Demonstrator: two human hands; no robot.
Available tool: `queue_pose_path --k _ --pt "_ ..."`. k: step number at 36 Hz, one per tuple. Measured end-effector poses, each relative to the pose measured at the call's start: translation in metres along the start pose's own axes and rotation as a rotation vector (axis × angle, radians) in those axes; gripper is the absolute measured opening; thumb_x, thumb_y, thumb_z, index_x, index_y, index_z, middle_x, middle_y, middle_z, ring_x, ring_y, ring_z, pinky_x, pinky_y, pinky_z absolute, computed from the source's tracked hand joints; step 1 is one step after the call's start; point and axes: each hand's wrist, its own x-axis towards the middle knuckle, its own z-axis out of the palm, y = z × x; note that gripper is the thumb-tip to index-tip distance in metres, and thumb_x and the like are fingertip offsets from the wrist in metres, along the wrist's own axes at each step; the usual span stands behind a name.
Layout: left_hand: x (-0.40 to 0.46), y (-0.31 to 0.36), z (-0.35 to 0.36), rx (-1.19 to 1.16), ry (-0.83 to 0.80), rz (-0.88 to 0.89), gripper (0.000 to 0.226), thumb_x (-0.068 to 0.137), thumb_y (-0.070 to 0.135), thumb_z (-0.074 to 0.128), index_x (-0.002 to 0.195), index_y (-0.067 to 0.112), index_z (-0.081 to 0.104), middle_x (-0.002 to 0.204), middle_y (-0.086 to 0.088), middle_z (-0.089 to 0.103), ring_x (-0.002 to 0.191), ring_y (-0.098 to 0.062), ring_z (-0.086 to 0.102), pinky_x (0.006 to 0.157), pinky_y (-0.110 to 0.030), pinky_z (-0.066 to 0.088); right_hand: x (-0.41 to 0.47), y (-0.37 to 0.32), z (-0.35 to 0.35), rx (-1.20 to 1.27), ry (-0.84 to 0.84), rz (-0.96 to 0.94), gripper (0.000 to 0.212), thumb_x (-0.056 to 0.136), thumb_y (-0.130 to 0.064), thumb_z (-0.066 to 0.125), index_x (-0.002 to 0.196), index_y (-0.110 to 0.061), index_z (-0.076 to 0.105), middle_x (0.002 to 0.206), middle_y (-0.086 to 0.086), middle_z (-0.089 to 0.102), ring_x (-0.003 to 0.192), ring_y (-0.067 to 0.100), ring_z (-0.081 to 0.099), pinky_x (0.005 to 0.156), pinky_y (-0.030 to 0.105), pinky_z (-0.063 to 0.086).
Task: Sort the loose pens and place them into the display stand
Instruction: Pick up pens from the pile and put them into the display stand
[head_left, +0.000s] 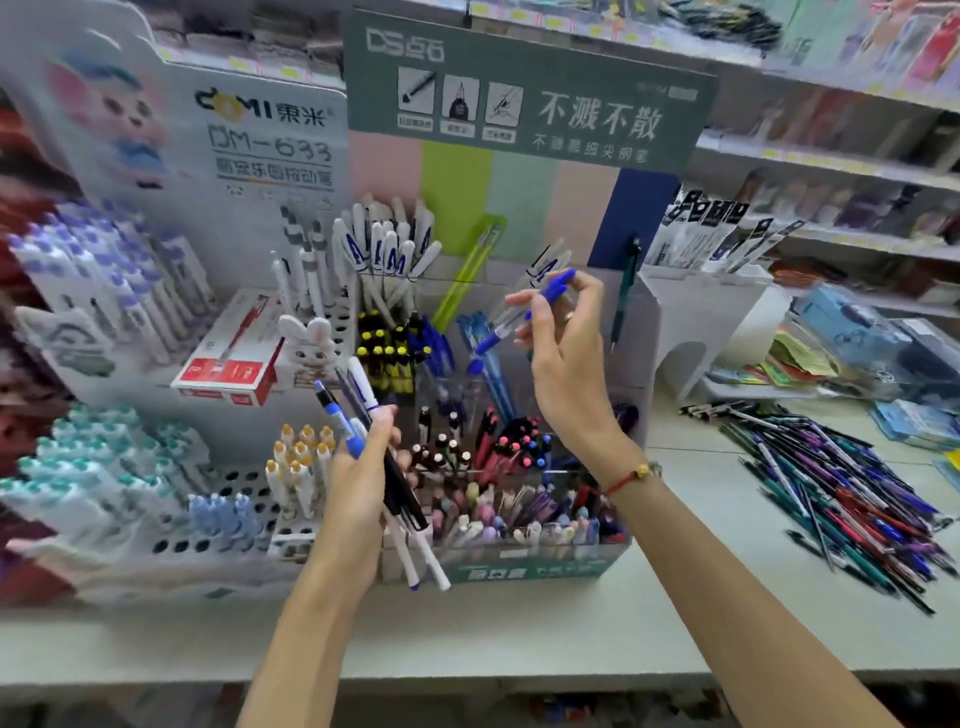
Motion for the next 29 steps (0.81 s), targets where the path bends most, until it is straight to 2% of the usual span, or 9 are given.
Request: queue_pose_path --k 4,9,13,15,18,22,24,26,29 --pt "0.001 -0.003 -0.006 0.011 -0.095 -0.076 0.019 0.092 0.038 0.056 0.089 0.019 0.061 0.062 0.006 0.05 0.05 -0.008 0.046 0.057 -0.028 0.042 0.015 0.009 0.028 -0.243 -0.087 -0.065 0.018 0.101 -0.016 0.044 0.117 -0.009 0.042 0.094 0.005 0.067 0.072 0.023 0.064 0.068 0.046 0.053" --pt "-0.003 -0.006 -0.002 0.032 -0.199 -0.13 0.021 0.092 0.037 0.055 0.093 0.017 0.06 0.058 0.007 0.049 0.047 -0.008 0.044 0.051 -0.025 0.042 0.025 0.025 0.036 -0.838 -0.251 -0.19 0.033 0.096 -0.033 0.054 0.121 -0.013 0.057 0.114 0.01 0.061 0.112 0.028 0.047 0.086 0.039 0.041" --pt "-0.001 -0.007 0.0 0.07 -0.234 -0.143 0.023 0.089 0.039 0.06 0.099 0.018 0.061 0.062 0.006 0.047 0.049 -0.009 0.042 0.061 -0.032 0.041 0.022 0.026 0.032 -0.993 -0.288 -0.264 0.04 0.089 -0.037 0.061 0.121 -0.012 0.058 0.125 0.011 0.046 0.115 0.029 0.04 0.088 0.038 0.037" --pt "0.001 -0.007 0.002 0.109 -0.255 -0.134 0.023 0.088 0.038 0.062 0.102 0.02 0.063 0.065 0.006 0.045 0.05 -0.008 0.042 0.06 -0.03 0.041 0.015 0.024 0.029 -0.929 -0.266 -0.297 0.046 0.085 -0.031 0.065 0.124 -0.011 0.053 0.127 0.01 0.044 0.113 0.028 0.042 0.086 0.036 0.039" --pt "0.003 -0.008 0.004 0.146 -0.34 -0.154 0.018 0.09 0.035 0.062 0.102 0.02 0.064 0.061 0.005 0.04 0.051 -0.01 0.039 0.058 -0.028 0.038 0.0 0.016 0.024 -0.644 -0.279 -0.236 0.035 0.091 -0.032 0.061 0.122 -0.017 0.057 0.121 0.004 0.043 0.11 0.021 0.041 0.088 0.033 0.042" --pt "0.007 -0.009 0.004 0.251 -0.471 -0.166 0.028 0.087 0.039 0.065 0.091 0.013 0.054 0.062 0.004 0.036 0.056 -0.013 0.036 0.06 -0.031 0.033 -0.008 0.012 0.012 -0.41 -0.688 0.025 0.028 0.092 -0.036 0.06 0.114 -0.021 0.065 0.117 0.001 0.044 0.109 0.016 0.039 0.09 0.022 0.034" --pt "0.006 -0.008 0.007 0.302 -0.514 -0.153 0.026 0.091 0.036 0.061 0.087 0.013 0.049 0.061 0.004 0.035 0.054 -0.011 0.036 0.055 -0.026 0.036 -0.005 0.012 0.004 -0.386 -0.786 0.074 0.024 0.091 -0.035 0.063 0.111 -0.02 0.066 0.107 0.002 0.05 0.091 0.015 0.048 0.081 0.024 0.041" --pt "0.004 -0.005 0.011 0.334 -0.535 -0.144 0.025 0.092 0.034 0.06 0.082 0.015 0.047 0.06 0.004 0.036 0.053 -0.01 0.037 0.051 -0.021 0.038 0.0 0.011 -0.002 -0.334 -0.799 0.128 0.02 0.089 -0.034 0.066 0.102 -0.019 0.067 0.09 -0.002 0.054 0.07 0.009 0.047 0.069 0.022 0.042" --pt "0.005 -0.003 0.013 0.329 -0.57 -0.149 0.029 0.089 0.038 0.063 0.082 0.016 0.046 0.062 0.004 0.037 0.053 -0.011 0.037 0.051 -0.021 0.038 0.007 0.007 -0.009 -0.236 -0.828 0.221 0.015 0.088 -0.026 0.07 0.095 -0.013 0.069 0.073 0.002 0.059 0.057 0.004 0.045 0.058 0.017 0.038"
